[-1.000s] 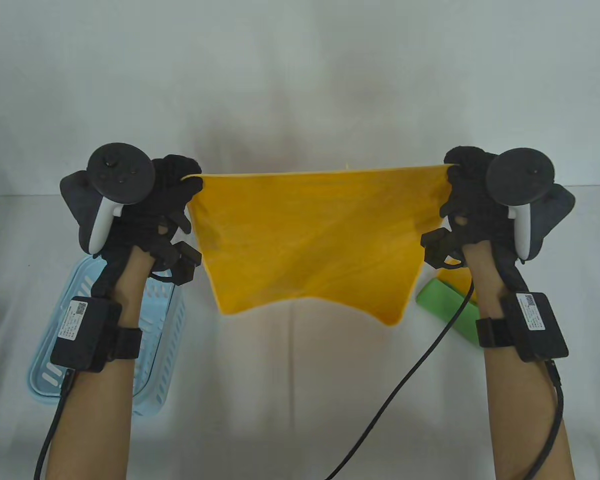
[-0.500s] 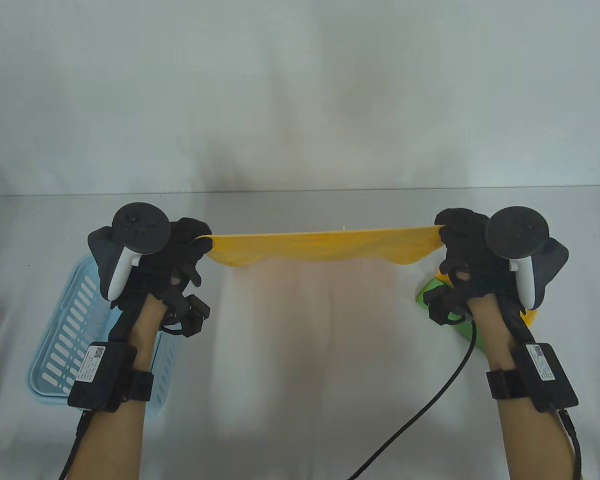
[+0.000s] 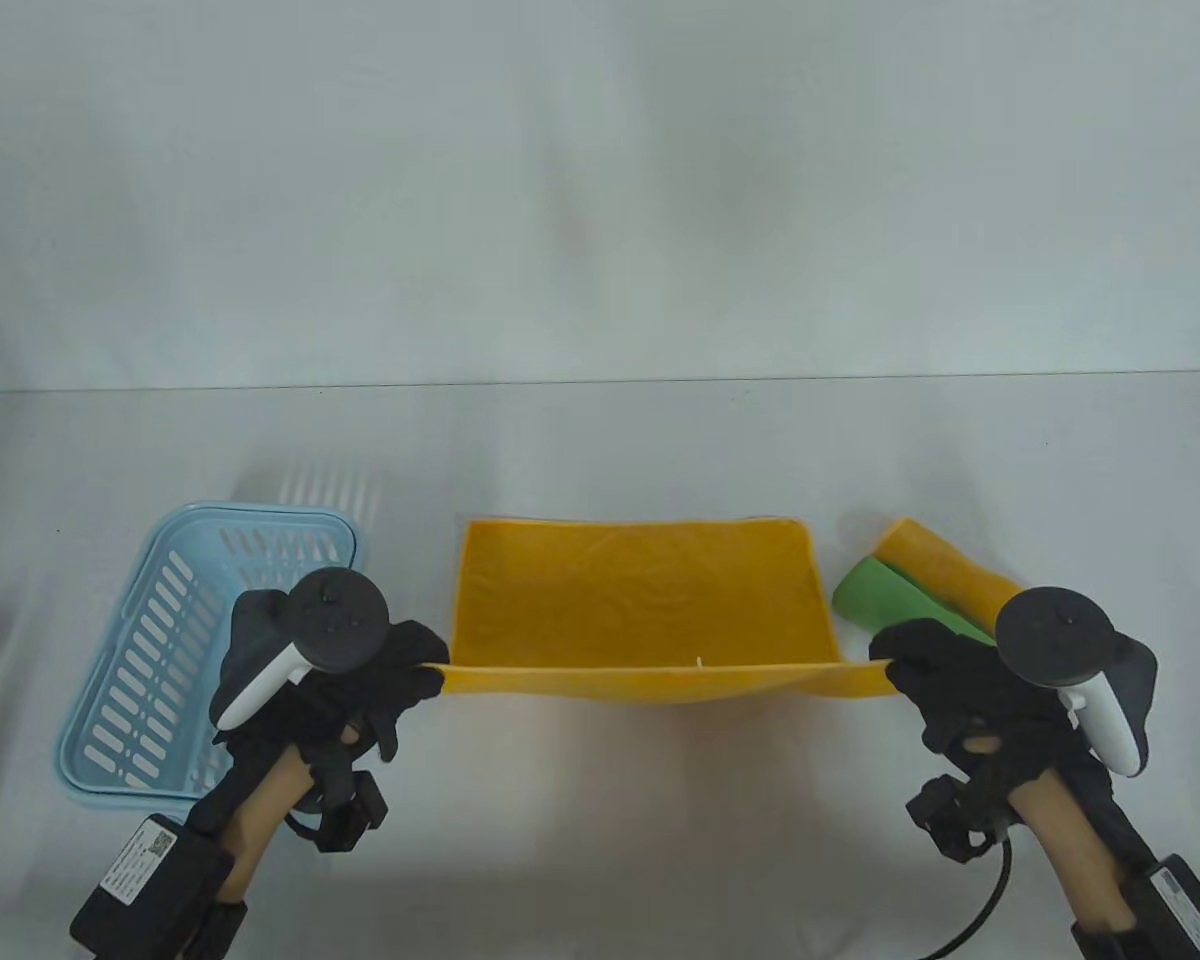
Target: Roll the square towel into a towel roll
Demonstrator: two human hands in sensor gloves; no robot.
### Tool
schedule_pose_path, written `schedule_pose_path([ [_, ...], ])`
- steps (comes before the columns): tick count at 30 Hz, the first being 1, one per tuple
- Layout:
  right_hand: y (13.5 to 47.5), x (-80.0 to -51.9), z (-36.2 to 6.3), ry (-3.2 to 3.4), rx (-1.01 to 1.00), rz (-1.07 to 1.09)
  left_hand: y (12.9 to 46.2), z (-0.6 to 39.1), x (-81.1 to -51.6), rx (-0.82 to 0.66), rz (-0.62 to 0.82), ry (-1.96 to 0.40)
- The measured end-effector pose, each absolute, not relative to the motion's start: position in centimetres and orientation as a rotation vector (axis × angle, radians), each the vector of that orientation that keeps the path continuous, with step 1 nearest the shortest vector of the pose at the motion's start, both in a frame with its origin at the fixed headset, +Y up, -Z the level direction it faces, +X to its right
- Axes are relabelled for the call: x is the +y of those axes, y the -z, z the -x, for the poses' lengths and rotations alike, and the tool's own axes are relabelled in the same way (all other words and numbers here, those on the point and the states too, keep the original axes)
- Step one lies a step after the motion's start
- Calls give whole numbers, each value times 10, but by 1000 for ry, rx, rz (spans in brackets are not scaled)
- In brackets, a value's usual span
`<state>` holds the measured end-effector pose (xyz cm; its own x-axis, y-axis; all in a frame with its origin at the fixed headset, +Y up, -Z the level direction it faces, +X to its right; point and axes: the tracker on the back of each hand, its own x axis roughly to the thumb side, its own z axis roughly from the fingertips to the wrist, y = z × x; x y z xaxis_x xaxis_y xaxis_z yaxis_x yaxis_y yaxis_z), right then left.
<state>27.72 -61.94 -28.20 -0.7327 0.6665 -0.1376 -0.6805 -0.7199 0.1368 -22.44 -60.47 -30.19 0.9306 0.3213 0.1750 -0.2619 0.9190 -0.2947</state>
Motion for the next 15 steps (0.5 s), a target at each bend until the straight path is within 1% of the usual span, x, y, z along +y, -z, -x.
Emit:
schedule_pose_path([
  [3, 266, -628, -280, -2378, 338, 44, 286, 222, -611, -284, 324, -255],
  [6, 254, -634, -281, -2380, 400, 5, 273, 221, -619, -349, 401, -236],
  [11, 245, -635, -282, -2348, 474, -43, 260, 218, -627, -413, 515, -219],
  [13, 247, -634, -283, -2337, 465, -34, 261, 218, -626, -398, 510, -214],
  [15, 254, -633, -283, -2348, 426, -12, 269, 218, -625, -347, 471, -206],
])
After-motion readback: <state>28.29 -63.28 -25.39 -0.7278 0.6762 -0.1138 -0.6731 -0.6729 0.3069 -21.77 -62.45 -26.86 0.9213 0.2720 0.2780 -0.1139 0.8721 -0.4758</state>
